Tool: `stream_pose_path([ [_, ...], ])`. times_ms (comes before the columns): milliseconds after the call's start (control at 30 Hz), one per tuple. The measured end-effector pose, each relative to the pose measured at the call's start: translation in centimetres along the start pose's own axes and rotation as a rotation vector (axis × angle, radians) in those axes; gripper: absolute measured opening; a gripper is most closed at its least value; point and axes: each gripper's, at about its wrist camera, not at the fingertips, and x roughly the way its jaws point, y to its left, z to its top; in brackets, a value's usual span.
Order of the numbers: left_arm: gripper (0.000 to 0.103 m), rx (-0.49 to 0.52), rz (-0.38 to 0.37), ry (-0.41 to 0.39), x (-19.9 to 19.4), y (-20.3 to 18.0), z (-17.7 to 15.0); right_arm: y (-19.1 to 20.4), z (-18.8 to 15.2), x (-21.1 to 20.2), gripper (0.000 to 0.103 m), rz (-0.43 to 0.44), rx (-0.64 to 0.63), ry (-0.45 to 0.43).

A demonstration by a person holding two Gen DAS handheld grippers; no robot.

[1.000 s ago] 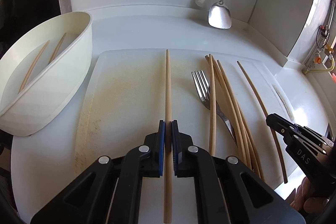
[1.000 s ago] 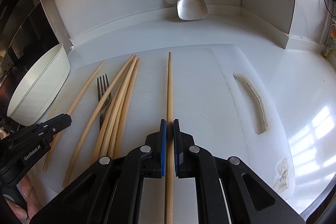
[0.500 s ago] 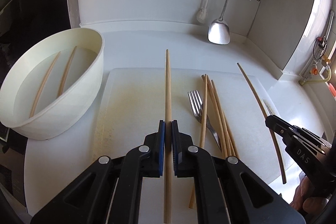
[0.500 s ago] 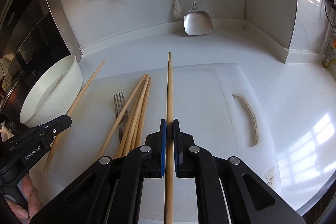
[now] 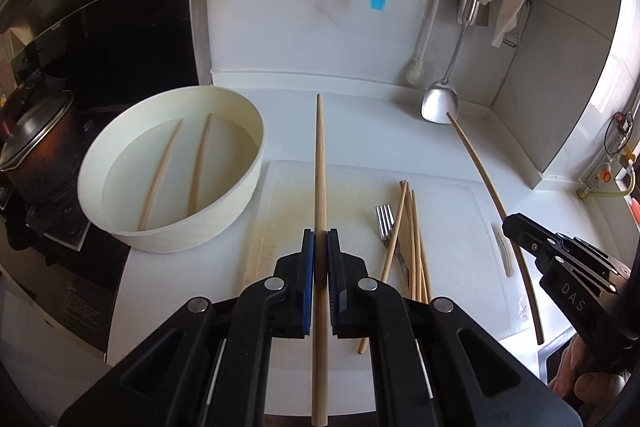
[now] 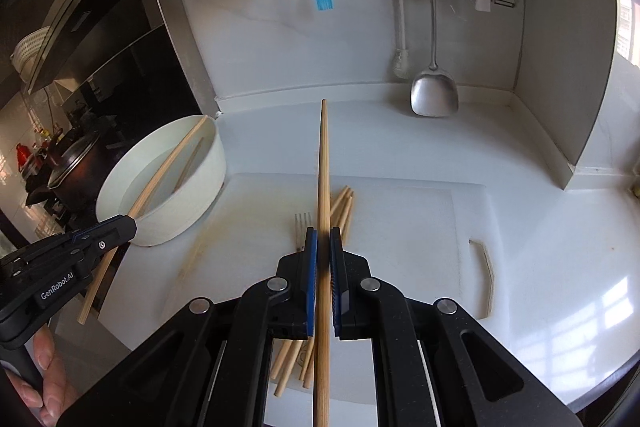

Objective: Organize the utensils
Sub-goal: 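Lift the chopstick with the right gripper and carry it toward the basin, then lower the held chopstick into the white basin and open the right gripper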

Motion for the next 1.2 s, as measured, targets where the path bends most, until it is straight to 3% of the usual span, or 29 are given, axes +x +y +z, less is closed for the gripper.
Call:
stream_pose_path([
  [333, 0.007, -0.069, 0.046, -0.051, -2.1, 6.5, 2.9, 7.4, 3.9, 1.8, 0.006, 0.088, -0.079, 0.000],
  [633, 0.007, -0.046, 0.041, -0.035, 1.5, 17.2, 7.9, 16.6, 8.4, 8.3, 0.006, 0.083, -0.052, -0.006],
  [933, 0.007, -0.050, 0.031, 0.108, 8.4, 23.9, 9.6, 22.4, 10.2, 16.9, 0.006, 0.120, 0.028, 0.105],
  [1200, 0.007, -0.090, 0.023, 0.181, 12.4, 25.4, 9.4, 24.1, 10.3, 22.2, 0.006, 0.129, 0.018, 0.201],
])
